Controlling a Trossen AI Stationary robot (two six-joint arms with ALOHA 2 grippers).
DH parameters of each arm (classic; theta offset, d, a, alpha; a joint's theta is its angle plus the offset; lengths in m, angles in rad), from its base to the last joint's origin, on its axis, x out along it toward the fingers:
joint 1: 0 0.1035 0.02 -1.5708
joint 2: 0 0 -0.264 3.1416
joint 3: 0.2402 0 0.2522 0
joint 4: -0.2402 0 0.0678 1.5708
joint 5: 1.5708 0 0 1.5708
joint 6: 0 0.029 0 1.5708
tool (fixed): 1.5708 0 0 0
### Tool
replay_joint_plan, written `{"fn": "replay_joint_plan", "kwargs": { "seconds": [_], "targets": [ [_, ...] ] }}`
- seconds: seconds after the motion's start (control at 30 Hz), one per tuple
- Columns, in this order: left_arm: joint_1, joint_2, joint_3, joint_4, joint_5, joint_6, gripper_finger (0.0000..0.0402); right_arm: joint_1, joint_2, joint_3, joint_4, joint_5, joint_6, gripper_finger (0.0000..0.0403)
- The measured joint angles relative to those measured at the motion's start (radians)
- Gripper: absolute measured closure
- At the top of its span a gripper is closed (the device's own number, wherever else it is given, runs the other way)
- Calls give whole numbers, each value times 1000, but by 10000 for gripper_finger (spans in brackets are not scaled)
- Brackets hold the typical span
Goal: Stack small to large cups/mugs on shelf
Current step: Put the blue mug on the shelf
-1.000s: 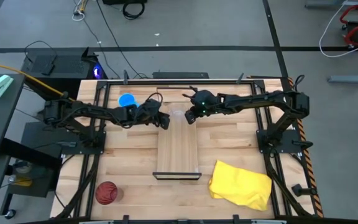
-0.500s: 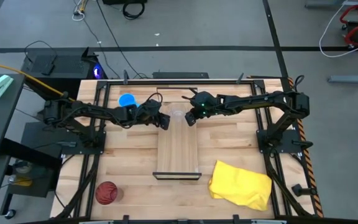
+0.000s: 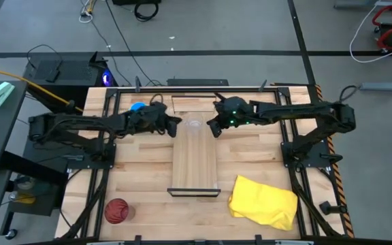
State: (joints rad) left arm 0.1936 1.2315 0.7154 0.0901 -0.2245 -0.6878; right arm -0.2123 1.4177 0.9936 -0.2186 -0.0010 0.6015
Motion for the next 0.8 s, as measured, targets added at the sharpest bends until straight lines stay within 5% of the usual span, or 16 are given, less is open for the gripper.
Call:
{"fn": "replay_joint_plan", "kwargs": {
  "seconds": [0.27, 0.67, 0.8],
  "targets": [
    [78, -221, 0, -341, -210, 18, 370, 0, -139, 0, -112, 0, -26, 394],
    [357, -226, 310, -1067, -230, 43, 377, -22, -227, 0, -268, 34, -37, 394],
    [507, -172, 358, -1171, -128, 49, 365, -21, -227, 0, -348, 33, -37, 394]
  ]
}}
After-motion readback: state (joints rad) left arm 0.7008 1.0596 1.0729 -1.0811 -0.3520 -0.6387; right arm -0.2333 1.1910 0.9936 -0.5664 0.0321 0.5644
